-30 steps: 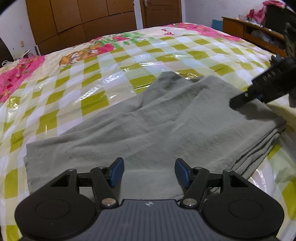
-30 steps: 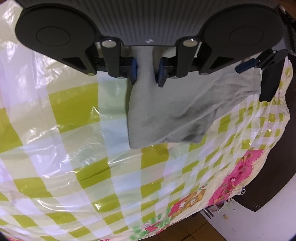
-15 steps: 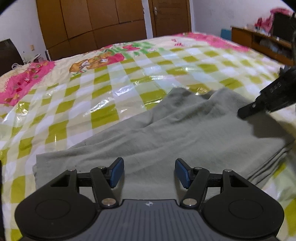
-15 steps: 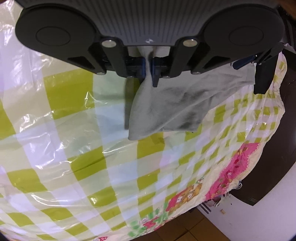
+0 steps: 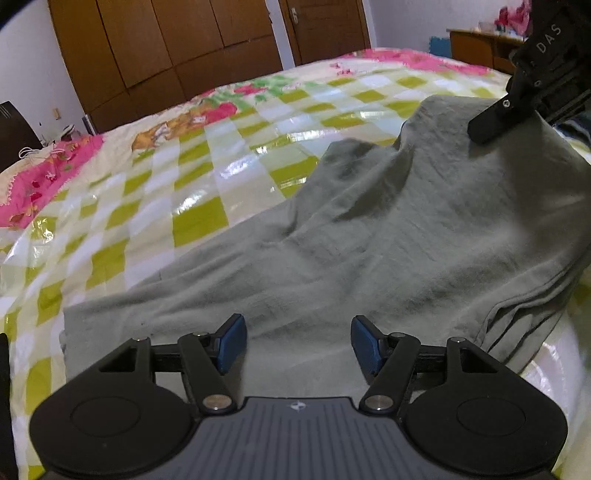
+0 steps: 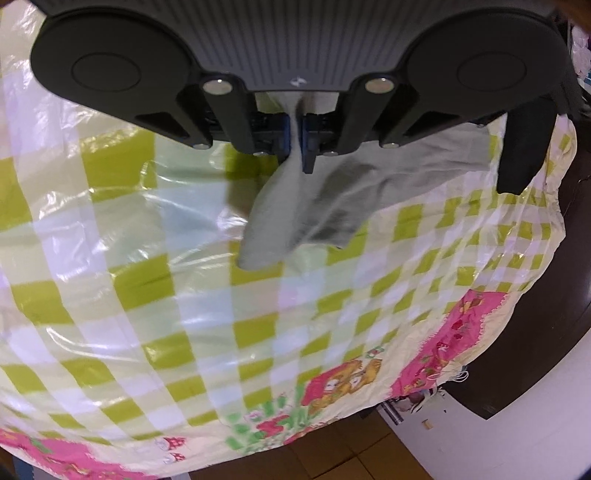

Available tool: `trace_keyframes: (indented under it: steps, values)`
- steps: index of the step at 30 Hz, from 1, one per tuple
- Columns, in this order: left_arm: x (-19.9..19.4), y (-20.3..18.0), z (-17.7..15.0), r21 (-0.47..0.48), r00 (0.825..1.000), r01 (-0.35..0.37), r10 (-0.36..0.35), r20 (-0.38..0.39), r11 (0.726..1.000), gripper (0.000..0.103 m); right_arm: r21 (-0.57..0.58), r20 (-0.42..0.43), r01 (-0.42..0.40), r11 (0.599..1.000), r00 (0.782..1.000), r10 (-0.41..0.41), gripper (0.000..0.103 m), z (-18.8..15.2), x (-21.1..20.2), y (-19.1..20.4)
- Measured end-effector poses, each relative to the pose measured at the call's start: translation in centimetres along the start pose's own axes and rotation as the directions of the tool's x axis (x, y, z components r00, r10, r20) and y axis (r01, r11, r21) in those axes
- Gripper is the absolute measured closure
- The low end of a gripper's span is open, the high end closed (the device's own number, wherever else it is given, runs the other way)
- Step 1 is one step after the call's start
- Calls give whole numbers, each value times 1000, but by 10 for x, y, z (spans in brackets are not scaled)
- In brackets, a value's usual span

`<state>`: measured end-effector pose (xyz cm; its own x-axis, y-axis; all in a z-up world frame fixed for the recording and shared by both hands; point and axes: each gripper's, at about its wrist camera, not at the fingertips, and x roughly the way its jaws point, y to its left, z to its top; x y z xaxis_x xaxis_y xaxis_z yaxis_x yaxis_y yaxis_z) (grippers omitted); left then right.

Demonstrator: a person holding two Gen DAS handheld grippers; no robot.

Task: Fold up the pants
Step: 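Lift the held pants edge with the right tool and fold it over the stack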

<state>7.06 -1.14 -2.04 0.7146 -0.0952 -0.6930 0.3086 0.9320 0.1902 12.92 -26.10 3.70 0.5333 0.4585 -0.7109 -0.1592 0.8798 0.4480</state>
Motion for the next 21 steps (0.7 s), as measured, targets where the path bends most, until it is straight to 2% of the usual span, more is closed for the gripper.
trace_keyframes:
  steps: [4,7,11,14,19,21]
  values:
    - [1,6,-4,-20,999,28,-29,-19,999,26,-24,-10,0,1000,1000,0,97,4,-7,23]
    - [-7,10,-5,-24,1000,31,-31,1,999,26,-29,-20,-13,999,1000,13,97,10,-8,44]
    - [-23,24,-14,-15,998,-43,44,42,999,26,-54,-22,-22,998,1000,21,97,17,-5,75]
    - [-35,45,-21,-64,995,-75,79,57,995,26,-66,-38,-39,997,999,37,97,21,2,97]
    - [-48,65,-30,-77,992,-120,123,40,990,26,-91,-74,-37,995,997,30,97,20,22,127]
    - [-46,69,-33,-62,993,-118,118,0,991,26,-98,-89,-36,995,996,27,97,18,32,138]
